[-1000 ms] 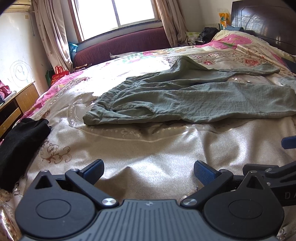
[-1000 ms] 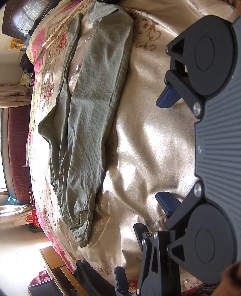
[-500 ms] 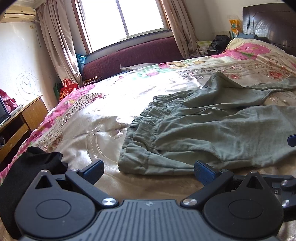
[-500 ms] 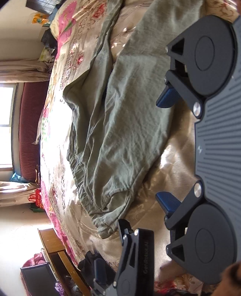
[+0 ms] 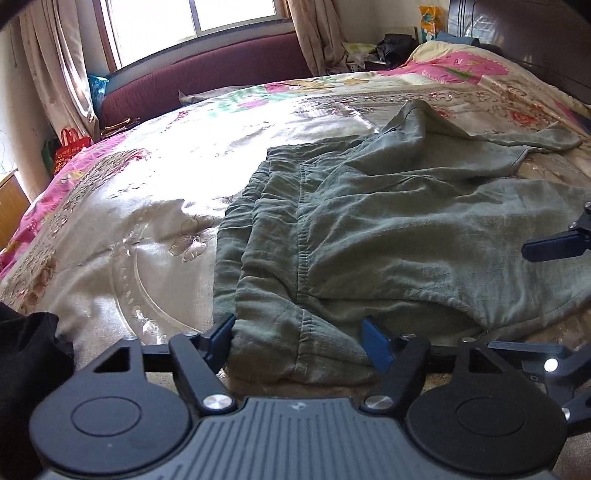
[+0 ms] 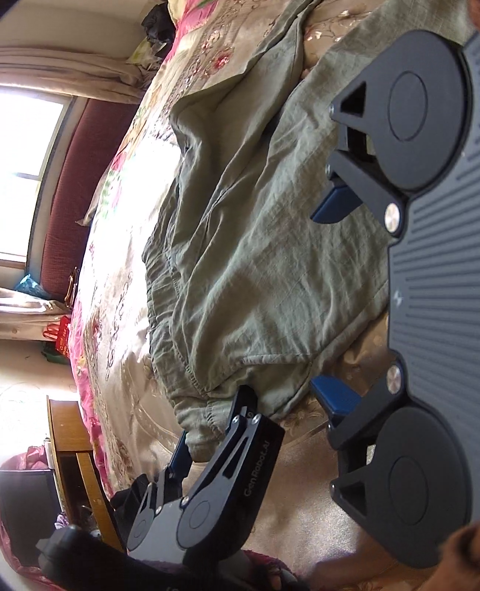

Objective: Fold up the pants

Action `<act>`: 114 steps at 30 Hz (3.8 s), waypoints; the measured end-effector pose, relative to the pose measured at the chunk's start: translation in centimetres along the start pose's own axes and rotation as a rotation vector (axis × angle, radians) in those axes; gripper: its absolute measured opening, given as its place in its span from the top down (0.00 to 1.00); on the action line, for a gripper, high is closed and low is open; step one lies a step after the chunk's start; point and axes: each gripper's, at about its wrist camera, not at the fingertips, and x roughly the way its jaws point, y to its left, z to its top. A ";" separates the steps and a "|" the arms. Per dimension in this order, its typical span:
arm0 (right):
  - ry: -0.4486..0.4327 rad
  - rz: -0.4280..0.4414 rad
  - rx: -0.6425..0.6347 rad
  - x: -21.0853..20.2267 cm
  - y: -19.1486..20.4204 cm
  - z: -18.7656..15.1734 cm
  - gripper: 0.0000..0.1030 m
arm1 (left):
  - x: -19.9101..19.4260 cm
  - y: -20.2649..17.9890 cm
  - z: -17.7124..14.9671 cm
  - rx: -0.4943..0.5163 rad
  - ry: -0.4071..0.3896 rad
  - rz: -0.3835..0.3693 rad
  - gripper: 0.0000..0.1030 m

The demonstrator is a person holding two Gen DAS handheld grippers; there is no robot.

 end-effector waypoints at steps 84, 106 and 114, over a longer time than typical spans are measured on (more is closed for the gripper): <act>-0.177 -0.376 1.311 -22.6 -29.6 -27.1 0.49 | -12.5 -24.7 -1.6 0.221 0.009 -0.332 0.61; -0.047 -0.364 0.845 -23.5 -23.2 -19.8 0.67 | -15.3 -25.9 -5.1 0.308 -0.007 -0.440 0.55; 0.144 -0.384 0.858 -18.6 -24.0 -20.5 0.65 | -14.2 -16.1 -3.8 0.166 -0.037 -0.226 0.48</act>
